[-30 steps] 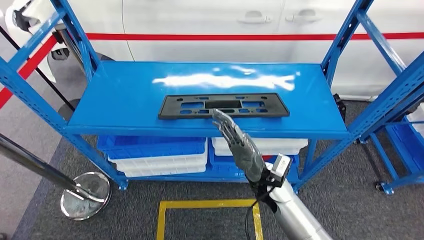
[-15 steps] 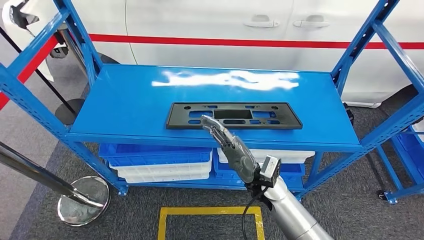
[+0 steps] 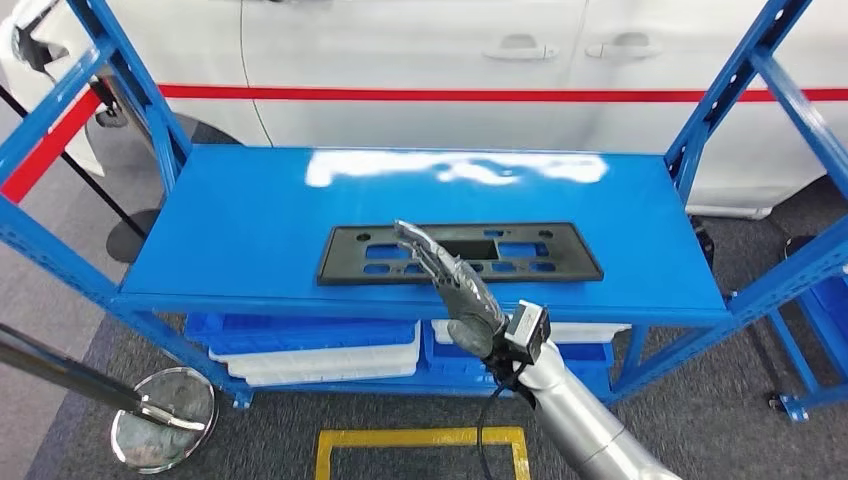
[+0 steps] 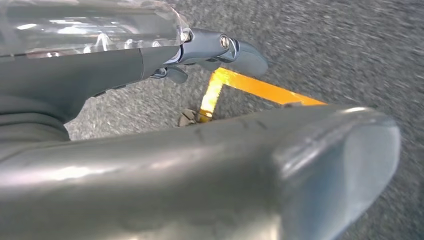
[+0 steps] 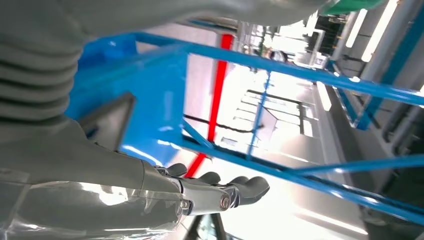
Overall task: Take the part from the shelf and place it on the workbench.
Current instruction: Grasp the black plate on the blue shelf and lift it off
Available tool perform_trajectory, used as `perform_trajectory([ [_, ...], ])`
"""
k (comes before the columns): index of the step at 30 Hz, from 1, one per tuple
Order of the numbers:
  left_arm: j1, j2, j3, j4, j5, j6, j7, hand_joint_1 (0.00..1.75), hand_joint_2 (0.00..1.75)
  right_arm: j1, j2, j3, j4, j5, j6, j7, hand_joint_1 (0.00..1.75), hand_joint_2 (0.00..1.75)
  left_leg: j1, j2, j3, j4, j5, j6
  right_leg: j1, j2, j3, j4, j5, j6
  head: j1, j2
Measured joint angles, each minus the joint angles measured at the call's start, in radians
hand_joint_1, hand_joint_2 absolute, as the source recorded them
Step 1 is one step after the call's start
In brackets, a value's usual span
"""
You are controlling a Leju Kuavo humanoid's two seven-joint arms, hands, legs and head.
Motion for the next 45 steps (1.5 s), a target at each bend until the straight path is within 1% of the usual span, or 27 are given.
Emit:
perform_trajectory([
  [3, -0.003, 0.0, 0.0, 0.0, -0.006, 0.003, -0.001, 0.0, 0.0, -0.03, 0.014, 0.017, 0.024, 0.032, -0.049, 0.007, 0.0, 1.75, 0.005, 0.0, -0.108, 0.179, -0.073, -0.012, 0.0, -0.001, 0.012, -0.002, -0.012, -0.009, 0.0, 0.0],
  [4, -0.002, 0.0, 0.001, 0.0, -0.007, 0.006, -0.001, 0.0, 0.0, -0.035, 0.018, 0.022, 0.035, 0.054, -0.073, 0.01, 0.0, 1.75, 0.007, 0.0, -0.139, 0.218, -0.082, -0.017, 0.001, -0.001, 0.016, -0.002, -0.016, -0.009, 0.0, 0.0],
  [5, 0.0, 0.0, 0.002, 0.0, -0.006, 0.011, 0.0, 0.0, 0.0, -0.04, 0.021, 0.028, 0.047, 0.084, -0.105, 0.013, 0.0, 1.75, 0.008, 0.0, -0.154, 0.223, -0.071, -0.019, 0.001, 0.0, 0.022, -0.001, -0.021, -0.009, 0.0, 0.0],
  [6, 0.001, 0.0, 0.005, 0.0, -0.006, 0.015, 0.001, 0.0, 0.0, -0.046, 0.025, 0.033, 0.059, 0.119, -0.143, 0.015, 0.0, 1.75, 0.009, 0.001, -0.151, 0.19, -0.038, -0.021, 0.001, 0.001, 0.029, -0.001, -0.026, -0.008, 0.0, 0.0],
  [8, 0.001, 0.0, 0.012, 0.0, -0.003, 0.021, 0.002, 0.0, 0.0, -0.064, 0.033, 0.044, 0.088, 0.208, -0.244, 0.016, 0.0, 1.75, 0.009, 0.001, -0.109, 0.056, 0.055, -0.017, 0.001, 0.002, 0.044, -0.001, -0.037, -0.003, 0.0, 0.0],
  [10, 0.0, 0.0, 0.018, 0.0, 0.0, 0.023, 0.002, 0.0, 0.0, -0.084, 0.039, 0.052, 0.121, 0.3, -0.346, 0.017, 0.0, 1.75, 0.004, 0.002, -0.081, -0.04, 0.095, -0.006, 0.003, 0.002, 0.049, 0.001, -0.044, 0.005, 0.0, 0.0],
  [13, 0.0, 0.0, 0.022, 0.0, 0.001, 0.023, 0.002, 0.0, 0.0, -0.099, 0.042, 0.057, 0.17, 0.405, -0.453, 0.021, 0.0, 1.75, 0.002, 0.001, -0.076, -0.055, 0.101, 0.014, 0.005, 0.0, 0.046, 0.003, -0.053, 0.022, 0.0, 0.0],
  [15, 0.0, -0.001, 0.025, 0.0, 0.0, 0.021, 0.002, 0.0, 0.0, -0.111, 0.043, 0.057, 0.202, 0.442, -0.495, 0.021, 0.0, 1.75, 0.007, 0.001, -0.072, -0.063, 0.103, 0.023, 0.003, -0.001, 0.03, 0.039, -0.078, 0.034, 0.0, 0.0],
  [16, -0.001, -0.001, 0.026, 0.0, 0.0, 0.019, 0.002, 0.0, 0.0, -0.118, 0.041, 0.057, 0.219, 0.459, -0.516, 0.021, 0.0, 1.75, 0.009, 0.001, -0.07, -0.066, 0.103, 0.027, 0.001, -0.001, 0.007, 0.085, -0.104, 0.039, 0.0, 0.0],
  [18, -0.003, -0.001, 0.029, 0.0, -0.004, 0.013, 0.002, 0.0, 0.0, -0.126, 0.036, 0.057, 0.259, 0.499, -0.559, 0.022, 0.0, 1.75, 0.009, 0.001, -0.069, -0.066, 0.101, 0.032, -0.003, -0.001, -0.065, 0.218, -0.158, 0.047, 0.0, 0.0],
  [19, -0.003, 0.0, 0.031, 0.0, -0.006, 0.011, 0.001, 0.0, 0.0, -0.126, 0.032, 0.057, 0.277, 0.52, -0.579, 0.022, 0.0, 1.75, 0.009, 0.001, -0.068, -0.065, 0.099, 0.033, -0.006, -0.001, -0.097, 0.27, -0.17, 0.049, 0.0, 0.0],
  [20, -0.004, 0.0, 0.033, 0.0, -0.008, 0.008, 0.001, 0.0, 0.0, -0.127, 0.028, 0.056, 0.294, 0.542, -0.598, 0.023, 0.0, 1.75, 0.009, 0.0, -0.067, -0.065, 0.097, 0.033, -0.009, -0.001, -0.114, 0.289, -0.162, 0.051, 0.0, 0.0],
  [21, -0.004, 0.0, 0.034, 0.0, -0.009, 0.007, 0.0, 0.0, 0.0, -0.127, 0.024, 0.056, 0.309, 0.564, -0.616, 0.026, 0.0, 1.75, 0.009, -0.001, -0.064, -0.063, 0.094, 0.032, -0.011, -0.001, -0.111, 0.268, -0.134, 0.052, 0.0, 0.0],
  [23, -0.003, 0.001, 0.037, 0.0, -0.013, 0.006, -0.002, 0.0, 0.0, -0.13, 0.017, 0.055, 0.335, 0.61, -0.654, 0.034, 0.0, 1.75, 0.009, -0.002, -0.057, -0.061, 0.087, 0.027, -0.014, -0.003, -0.058, 0.137, -0.055, 0.05, 0.0, 0.0],
  [25, -0.003, 0.001, 0.04, 0.0, -0.016, 0.005, -0.007, 0.0, 0.0, -0.132, 0.014, 0.054, 0.361, 0.657, -0.693, 0.048, 0.0, 1.75, 0.006, -0.002, -0.053, -0.057, 0.08, 0.018, -0.01, -0.004, -0.012, 0.031, -0.015, 0.043, 0.0, 0.0],
  [27, -0.004, 0.001, 0.041, 0.0, -0.019, 0.004, -0.013, 0.0, 0.0, -0.133, 0.014, 0.055, 0.388, 0.711, -0.735, 0.068, 0.0, 1.75, 0.004, -0.001, -0.052, -0.058, 0.077, 0.008, -0.005, -0.002, -0.004, 0.012, -0.016, 0.035, 0.0, 0.0],
  [30, -0.004, 0.002, 0.041, 0.0, -0.025, 0.002, -0.018, 0.0, 0.0, -0.134, 0.014, 0.055, 0.419, 0.79, -0.796, 0.105, 0.0, 1.75, 0.006, -0.001, -0.057, -0.036, 0.055, -0.008, -0.011, -0.002, 0.003, 0.003, -0.013, 0.017, 0.0, 0.0],
  [31, -0.004, 0.002, 0.041, 0.0, -0.027, 0.001, -0.019, 0.0, 0.0, -0.134, 0.015, 0.055, 0.427, 0.812, -0.81, 0.115, 0.0, 1.75, 0.006, 0.0, -0.075, 0.005, 0.03, -0.012, -0.013, -0.003, 0.007, 0.0, -0.013, 0.012, 0.0, 0.0],
  [33, -0.003, 0.002, 0.041, 0.0, -0.031, 0.0, -0.018, 0.0, 0.0, -0.134, 0.017, 0.056, 0.444, 0.849, -0.833, 0.135, 0.0, 1.75, 0.009, 0.0, -0.137, 0.139, -0.034, -0.017, -0.011, -0.005, 0.009, 0.0, -0.015, 0.005, 0.0, 0.0],
  [34, -0.002, 0.002, 0.041, 0.0, -0.032, 0.0, -0.017, 0.0, 0.0, -0.133, 0.018, 0.056, 0.452, 0.864, -0.841, 0.143, 0.0, 1.75, 0.009, 0.0, -0.168, 0.2, -0.055, -0.02, -0.009, -0.005, 0.009, 0.0, -0.016, 0.003, 0.0, 0.0],
  [35, -0.002, 0.002, 0.041, 0.0, -0.033, 0.0, -0.016, 0.0, 0.0, -0.133, 0.02, 0.057, 0.458, 0.876, -0.847, 0.149, 0.0, 1.75, 0.01, 0.0, -0.186, 0.233, -0.059, -0.021, -0.008, -0.005, 0.01, 0.001, -0.017, 0.002, 0.0, 0.0],
  [36, -0.001, 0.002, 0.041, 0.0, -0.034, 0.0, -0.015, 0.0, 0.0, -0.132, 0.022, 0.057, 0.464, 0.889, -0.853, 0.154, 0.0, 1.75, 0.01, 0.0, -0.185, 0.225, -0.043, -0.02, -0.007, -0.005, 0.011, 0.001, -0.018, 0.002, 0.0, 0.0],
  [37, -0.001, 0.003, 0.041, 0.0, -0.034, 0.001, -0.014, 0.0, 0.0, -0.132, 0.024, 0.058, 0.468, 0.9, -0.857, 0.158, 0.0, 1.75, 0.01, 0.0, -0.163, 0.176, -0.01, -0.018, -0.007, -0.004, 0.013, 0.002, -0.019, 0.003, 0.0, 0.0],
  [39, -0.003, 0.005, 0.042, 0.0, -0.035, 0.003, -0.014, 0.0, 0.0, -0.135, 0.03, 0.058, 0.474, 0.923, -0.864, 0.165, 0.0, 1.75, 0.008, 0.0, -0.092, 0.029, 0.058, -0.01, -0.003, -0.002, 0.018, 0.005, -0.024, 0.008, 0.0, 0.0],
  [40, -0.004, 0.006, 0.042, 0.0, -0.035, 0.003, -0.014, 0.0, 0.0, -0.137, 0.032, 0.058, 0.476, 0.933, -0.867, 0.169, 0.0, 1.75, 0.006, 0.0, -0.066, -0.023, 0.075, -0.005, -0.001, -0.001, 0.019, 0.006, -0.026, 0.011, 0.0, 0.0],
  [41, -0.005, 0.006, 0.042, 0.0, -0.036, 0.003, -0.014, 0.0, 0.0, -0.139, 0.034, 0.058, 0.477, 0.946, -0.869, 0.176, 0.0, 1.75, 0.004, 0.0, -0.054, -0.049, 0.079, 0.0, 0.0, -0.001, 0.019, 0.007, -0.027, 0.015, 0.0, 0.0],
  [45, -0.007, 0.006, 0.042, 0.0, -0.04, -0.001, -0.015, 0.0, 0.0, -0.147, 0.038, 0.058, 0.478, 1.025, -0.881, 0.225, 0.0, 1.75, 0.008, -0.002, -0.048, -0.064, 0.084, 0.02, 0.0, -0.001, 0.015, 0.022, -0.041, 0.034, 0.0, 0.0],
])
